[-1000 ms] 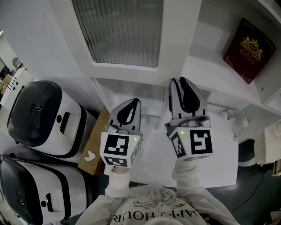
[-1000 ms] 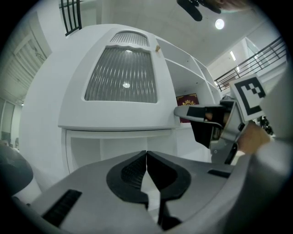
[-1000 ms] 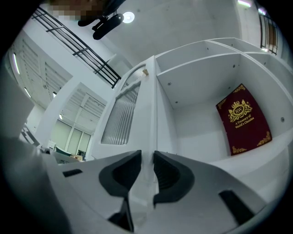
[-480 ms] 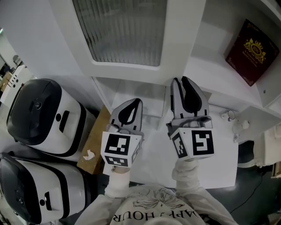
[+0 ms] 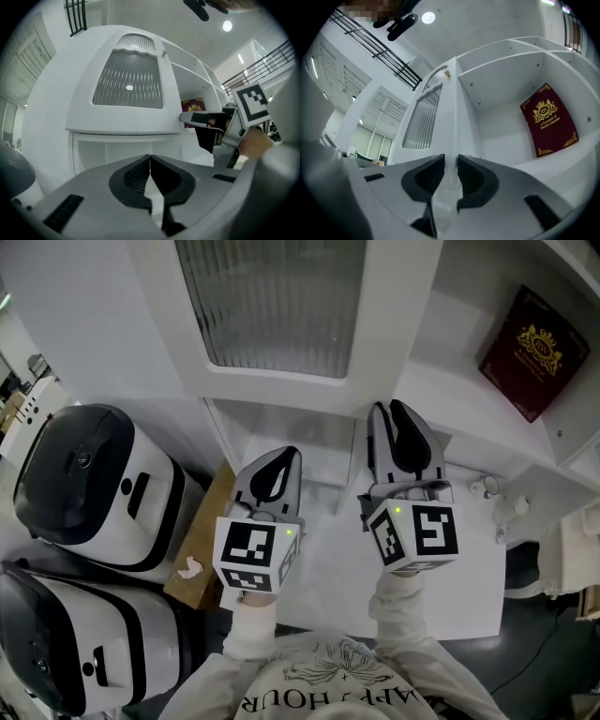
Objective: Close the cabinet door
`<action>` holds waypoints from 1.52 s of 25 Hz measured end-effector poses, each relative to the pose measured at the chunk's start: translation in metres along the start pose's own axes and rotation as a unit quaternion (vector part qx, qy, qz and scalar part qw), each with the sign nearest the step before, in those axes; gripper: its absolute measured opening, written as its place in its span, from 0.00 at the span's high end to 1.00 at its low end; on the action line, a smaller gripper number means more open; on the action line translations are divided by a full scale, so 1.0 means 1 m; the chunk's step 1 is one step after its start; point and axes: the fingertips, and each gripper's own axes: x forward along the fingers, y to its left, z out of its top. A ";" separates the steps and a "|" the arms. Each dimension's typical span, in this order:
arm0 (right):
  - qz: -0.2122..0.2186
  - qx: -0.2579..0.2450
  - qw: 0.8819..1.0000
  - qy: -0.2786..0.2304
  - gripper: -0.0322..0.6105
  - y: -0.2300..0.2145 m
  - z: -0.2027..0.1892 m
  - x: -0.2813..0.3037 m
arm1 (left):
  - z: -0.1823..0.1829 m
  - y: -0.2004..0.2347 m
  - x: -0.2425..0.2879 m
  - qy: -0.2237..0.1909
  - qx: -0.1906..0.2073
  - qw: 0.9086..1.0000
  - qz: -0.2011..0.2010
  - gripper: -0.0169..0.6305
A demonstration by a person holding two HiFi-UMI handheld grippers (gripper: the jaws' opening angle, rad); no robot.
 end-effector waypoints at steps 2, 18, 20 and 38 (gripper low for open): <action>-0.007 -0.001 1.000 0.000 0.82 0.001 0.003 -0.004 | 0.002 0.000 -0.005 -0.003 -0.001 1.000 -0.001 0.97; -0.065 0.016 0.996 0.050 0.85 0.015 -0.016 -0.052 | 0.011 0.003 -0.047 -0.019 -0.010 1.000 -0.017 0.97; -0.076 0.018 0.996 0.053 0.87 0.016 -0.017 -0.057 | 0.011 0.002 -0.051 -0.019 -0.010 1.000 -0.022 0.97; -0.141 -0.001 0.986 0.090 0.89 0.033 -0.027 -0.097 | 0.013 -0.005 -0.076 -0.023 -0.013 0.997 -0.071 0.97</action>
